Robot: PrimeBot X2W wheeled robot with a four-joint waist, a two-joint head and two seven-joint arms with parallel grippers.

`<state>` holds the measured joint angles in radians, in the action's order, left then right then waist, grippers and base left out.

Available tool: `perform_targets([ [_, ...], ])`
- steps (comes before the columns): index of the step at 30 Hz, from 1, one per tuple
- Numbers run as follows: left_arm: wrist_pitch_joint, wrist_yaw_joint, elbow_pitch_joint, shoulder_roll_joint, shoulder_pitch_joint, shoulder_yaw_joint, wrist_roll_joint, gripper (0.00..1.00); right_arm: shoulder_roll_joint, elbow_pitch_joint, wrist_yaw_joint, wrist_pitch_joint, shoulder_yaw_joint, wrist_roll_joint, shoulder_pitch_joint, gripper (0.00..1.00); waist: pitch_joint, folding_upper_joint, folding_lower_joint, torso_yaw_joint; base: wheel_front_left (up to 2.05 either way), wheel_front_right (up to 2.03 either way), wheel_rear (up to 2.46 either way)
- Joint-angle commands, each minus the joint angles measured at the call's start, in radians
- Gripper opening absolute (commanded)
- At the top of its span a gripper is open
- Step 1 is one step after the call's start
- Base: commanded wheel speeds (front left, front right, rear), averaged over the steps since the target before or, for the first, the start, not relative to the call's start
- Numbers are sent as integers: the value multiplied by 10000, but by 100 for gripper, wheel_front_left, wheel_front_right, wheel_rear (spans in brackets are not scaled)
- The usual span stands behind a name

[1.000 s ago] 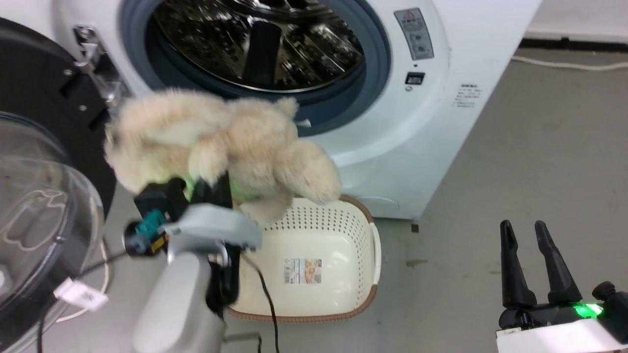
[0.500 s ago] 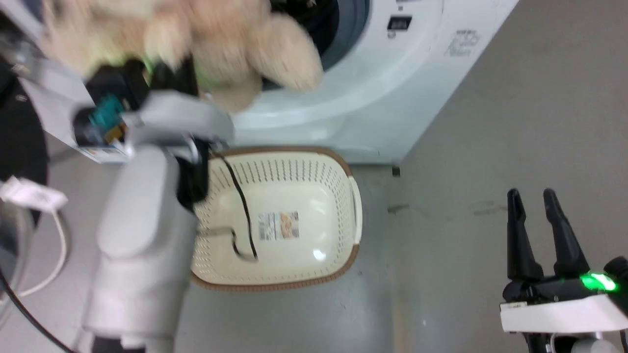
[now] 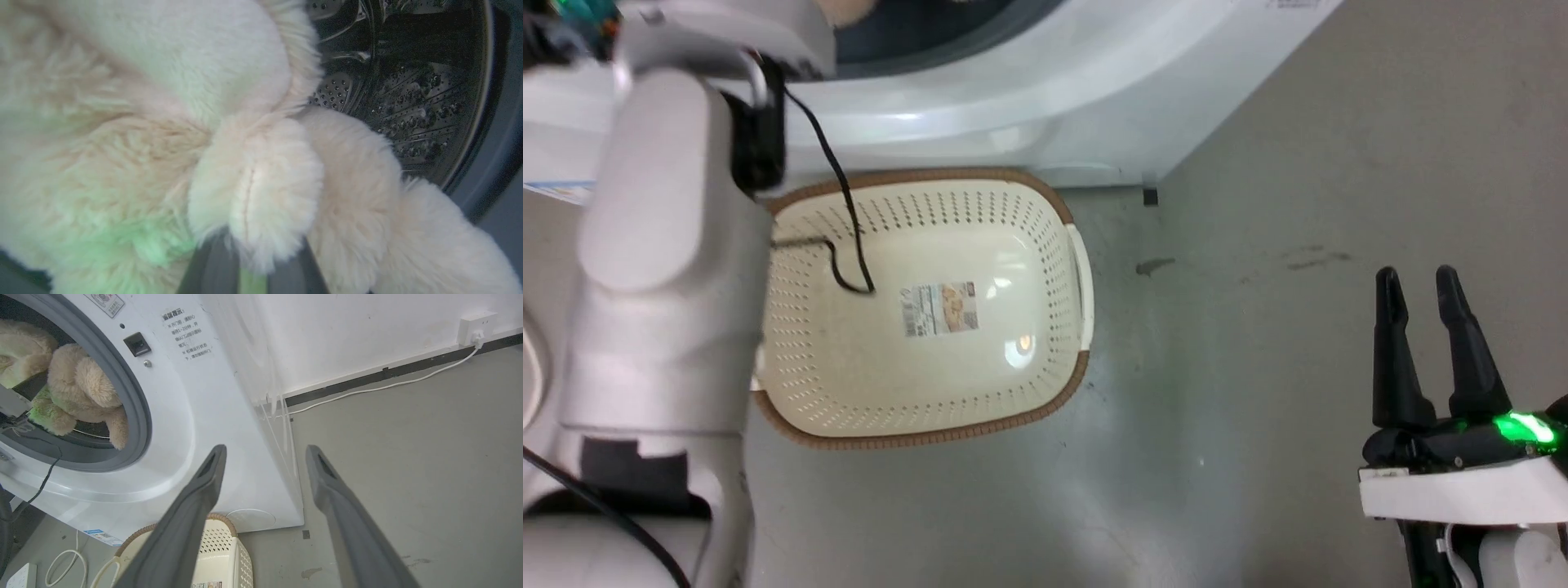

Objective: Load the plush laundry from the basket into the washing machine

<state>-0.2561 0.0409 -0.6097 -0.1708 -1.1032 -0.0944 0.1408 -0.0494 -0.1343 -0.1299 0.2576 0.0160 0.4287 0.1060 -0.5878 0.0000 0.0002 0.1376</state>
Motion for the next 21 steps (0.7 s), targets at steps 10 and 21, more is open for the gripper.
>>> perform_targets([
  [10, 56, -20, -455, -817, -2450, -236, -555, 0, -8, -283, -8, 42, 16, 332, 329, 100, -1441, 0, -2, 583, 0, 0, 0],
  [21, 853, -192, -479, -1741, -4645, -813, -1345, 0, -8, -794, -8, 42, -32, 774, 644, 100, -2911, 0, -2, 1022, 0, 0, 0],
])
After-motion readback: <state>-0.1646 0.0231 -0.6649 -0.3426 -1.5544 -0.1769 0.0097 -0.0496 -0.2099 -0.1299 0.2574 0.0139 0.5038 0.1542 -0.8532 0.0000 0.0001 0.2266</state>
